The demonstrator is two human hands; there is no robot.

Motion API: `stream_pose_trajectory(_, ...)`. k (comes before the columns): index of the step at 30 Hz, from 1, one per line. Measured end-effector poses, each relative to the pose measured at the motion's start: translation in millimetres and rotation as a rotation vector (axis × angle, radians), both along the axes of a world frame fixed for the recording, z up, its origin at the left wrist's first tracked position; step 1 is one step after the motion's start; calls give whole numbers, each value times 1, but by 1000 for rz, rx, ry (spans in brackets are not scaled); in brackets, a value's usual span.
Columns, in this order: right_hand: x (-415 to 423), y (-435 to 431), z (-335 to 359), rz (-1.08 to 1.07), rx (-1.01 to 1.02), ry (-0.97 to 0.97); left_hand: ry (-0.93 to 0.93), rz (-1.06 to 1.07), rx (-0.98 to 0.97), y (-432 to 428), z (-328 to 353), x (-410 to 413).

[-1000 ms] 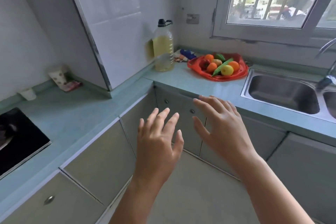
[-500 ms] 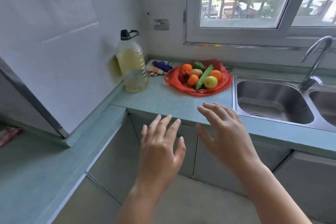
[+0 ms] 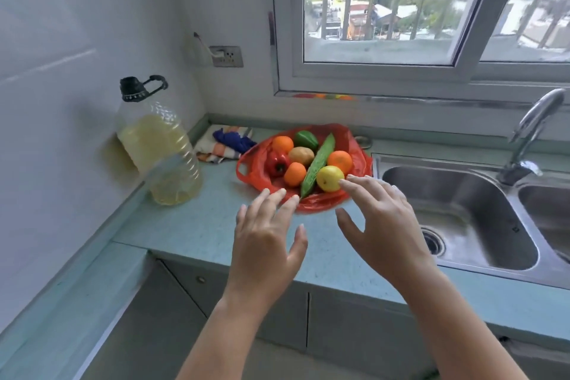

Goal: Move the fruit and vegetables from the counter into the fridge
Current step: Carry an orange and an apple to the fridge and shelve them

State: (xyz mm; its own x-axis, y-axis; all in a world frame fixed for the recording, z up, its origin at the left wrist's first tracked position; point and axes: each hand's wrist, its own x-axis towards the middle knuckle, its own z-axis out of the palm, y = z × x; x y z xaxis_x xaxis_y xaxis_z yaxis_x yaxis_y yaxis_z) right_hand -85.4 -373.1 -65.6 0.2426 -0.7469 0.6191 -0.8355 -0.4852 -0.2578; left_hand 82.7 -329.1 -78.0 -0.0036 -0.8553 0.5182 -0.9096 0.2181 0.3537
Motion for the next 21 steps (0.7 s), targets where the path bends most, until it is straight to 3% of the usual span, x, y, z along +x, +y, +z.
stream_pose_trajectory(21, 47, -204, -97, -285, 312, 24, 51, -191, 303, -261, -93, 75)
